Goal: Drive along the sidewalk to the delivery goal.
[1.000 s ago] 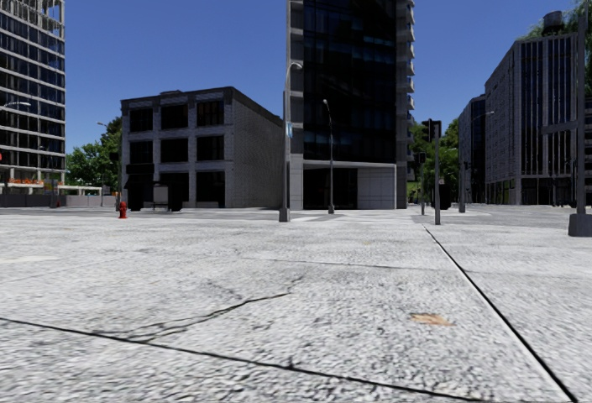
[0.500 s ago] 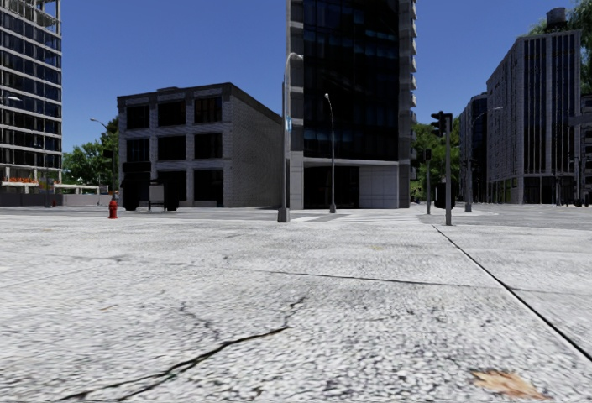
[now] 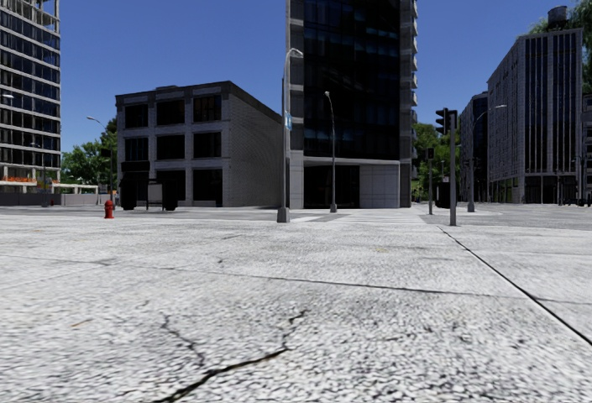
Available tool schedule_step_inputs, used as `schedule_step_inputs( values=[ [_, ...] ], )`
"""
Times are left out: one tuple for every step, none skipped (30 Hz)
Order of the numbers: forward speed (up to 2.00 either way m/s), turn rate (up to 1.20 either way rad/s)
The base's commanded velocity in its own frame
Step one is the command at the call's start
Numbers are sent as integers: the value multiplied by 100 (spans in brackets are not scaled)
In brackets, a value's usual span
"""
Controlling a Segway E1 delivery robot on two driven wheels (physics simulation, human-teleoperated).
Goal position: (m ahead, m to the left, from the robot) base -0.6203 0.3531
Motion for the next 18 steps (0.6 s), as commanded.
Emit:
schedule_step_inputs(
  values=[
    [0,0],
    [0,0],
    [0,0],
    [0,0],
    [0,0],
    [0,0],
    [0,0],
    [0,0],
    [0,0],
    [0,0],
    [0,0],
    [0,0],
    [0,0],
    [0,0],
    [0,0],
    [0,0],
    [0,0],
    [0,0]
  ],
)
